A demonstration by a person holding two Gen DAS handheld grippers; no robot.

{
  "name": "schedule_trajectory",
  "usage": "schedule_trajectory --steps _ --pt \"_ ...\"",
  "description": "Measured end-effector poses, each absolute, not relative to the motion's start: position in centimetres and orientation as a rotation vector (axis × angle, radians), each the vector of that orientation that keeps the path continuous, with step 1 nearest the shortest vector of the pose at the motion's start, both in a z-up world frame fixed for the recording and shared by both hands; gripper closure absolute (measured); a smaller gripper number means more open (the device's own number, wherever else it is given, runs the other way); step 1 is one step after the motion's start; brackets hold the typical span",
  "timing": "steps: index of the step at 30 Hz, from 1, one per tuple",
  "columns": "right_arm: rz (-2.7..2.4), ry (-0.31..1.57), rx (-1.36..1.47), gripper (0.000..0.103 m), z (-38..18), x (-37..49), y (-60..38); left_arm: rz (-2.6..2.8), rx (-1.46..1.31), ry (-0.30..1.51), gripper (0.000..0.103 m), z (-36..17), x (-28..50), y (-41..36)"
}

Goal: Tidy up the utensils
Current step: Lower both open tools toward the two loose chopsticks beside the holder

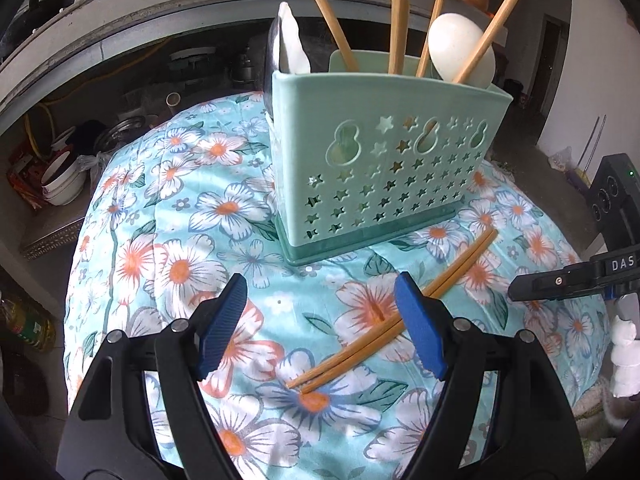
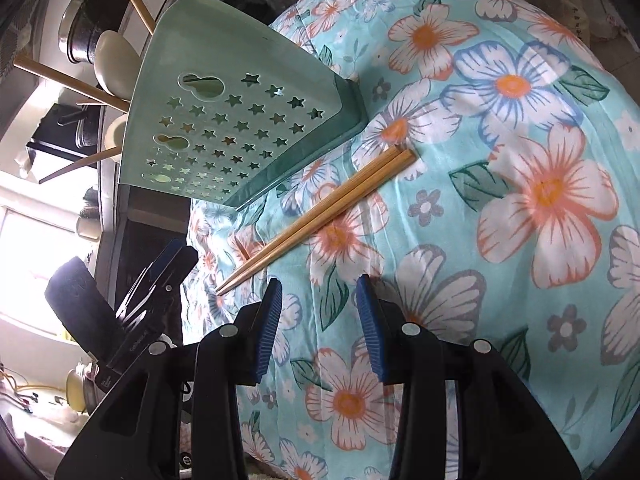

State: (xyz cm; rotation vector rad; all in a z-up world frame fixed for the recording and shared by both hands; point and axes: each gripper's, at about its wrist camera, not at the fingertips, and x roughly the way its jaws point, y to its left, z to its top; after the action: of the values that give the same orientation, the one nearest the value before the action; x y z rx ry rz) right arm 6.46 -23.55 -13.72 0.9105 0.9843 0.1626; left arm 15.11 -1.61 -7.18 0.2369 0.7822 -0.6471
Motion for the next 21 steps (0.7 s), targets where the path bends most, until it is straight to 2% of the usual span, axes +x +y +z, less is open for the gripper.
schedule_trajectory --steps 4,12,18,21 --pt "0.167 0.985 0.918 0.065 -13.9 6.5 -23.8 -0.591 0.309 0.772 0.033 -8.0 15.6 -2.4" --pt "0.178 0.983 0.930 0.065 -14.0 5.8 -24.6 -0.485 0.470 0.780 0.063 -10.1 17.1 -3.8" --pt "0.179 0.979 0.935 0.065 -14.0 5.4 -25.0 -0.525 0.490 0.878 0.072 -11.0 17.5 -4.0" --pt "0.177 0.978 0.936 0.065 -14.0 5.3 -25.0 -0.589 0.401 0.973 0.073 -10.5 17.8 -3.2"
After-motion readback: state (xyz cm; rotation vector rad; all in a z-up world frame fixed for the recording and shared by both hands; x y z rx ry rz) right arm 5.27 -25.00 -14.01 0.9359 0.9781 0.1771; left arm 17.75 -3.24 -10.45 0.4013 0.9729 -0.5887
